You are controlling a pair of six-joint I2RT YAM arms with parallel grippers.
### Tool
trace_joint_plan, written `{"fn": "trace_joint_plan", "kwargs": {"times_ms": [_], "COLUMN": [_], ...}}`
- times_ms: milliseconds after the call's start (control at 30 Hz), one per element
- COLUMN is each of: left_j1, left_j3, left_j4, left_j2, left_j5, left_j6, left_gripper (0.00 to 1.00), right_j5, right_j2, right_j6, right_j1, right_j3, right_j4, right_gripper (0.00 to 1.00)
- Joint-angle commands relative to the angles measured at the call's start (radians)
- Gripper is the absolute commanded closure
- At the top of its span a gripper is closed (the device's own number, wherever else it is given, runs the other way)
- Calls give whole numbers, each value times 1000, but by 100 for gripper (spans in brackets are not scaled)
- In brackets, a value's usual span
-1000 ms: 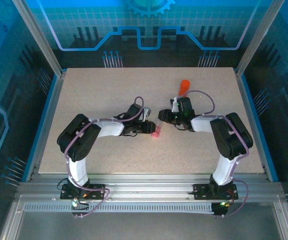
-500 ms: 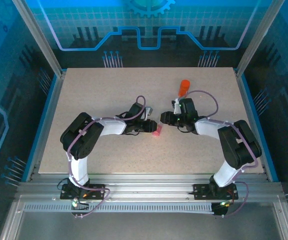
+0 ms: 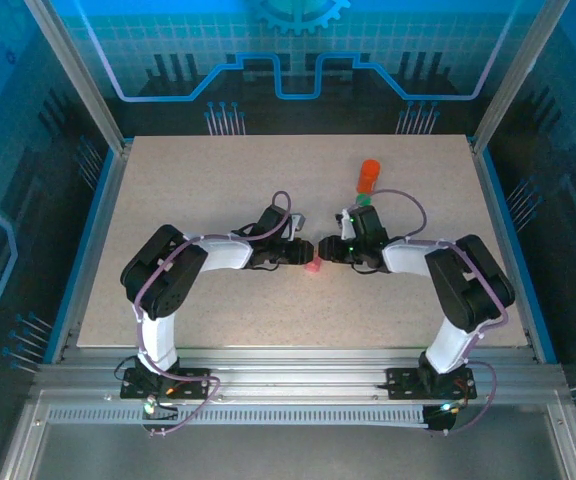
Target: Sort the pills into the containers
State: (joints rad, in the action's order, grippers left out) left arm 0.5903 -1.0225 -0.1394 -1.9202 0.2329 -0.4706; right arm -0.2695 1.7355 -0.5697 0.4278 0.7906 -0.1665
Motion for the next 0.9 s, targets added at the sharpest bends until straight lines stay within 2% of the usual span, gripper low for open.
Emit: {"fn": "trace_joint_plan", "kwargs": {"times_ms": [0, 200, 300, 500, 600, 700, 867], "left_j1": [3, 2, 2, 0, -5, -16, -48], "left_j3": [-2, -3, -5, 2, 9, -2, -62], "left_j4": [52, 40, 37, 40, 39, 47, 90], "left_j2": [-36, -50, -60, -72, -74, -66, -49], "left_j5": [-28, -29, -33, -45, -52, -50, -69], "left_j6": [1, -7, -8, -9, -10, -5, 15], "left_gripper": [65, 67, 67, 68, 70, 70, 69], "right_j5": [15, 75, 127, 118, 111, 78, 99], "right_j2": [15, 14, 28, 85, 77, 36, -99], "right_j6": [27, 50, 63, 57, 40, 6, -31], "right_j1": [13, 45, 60, 71, 71, 67, 67], "right_j3": [9, -7, -21, -40, -70, -80, -67], "right_j4": [29, 65, 67, 45, 9, -24, -25], "right_gripper": [65, 70, 76, 81, 81, 77, 74]}}
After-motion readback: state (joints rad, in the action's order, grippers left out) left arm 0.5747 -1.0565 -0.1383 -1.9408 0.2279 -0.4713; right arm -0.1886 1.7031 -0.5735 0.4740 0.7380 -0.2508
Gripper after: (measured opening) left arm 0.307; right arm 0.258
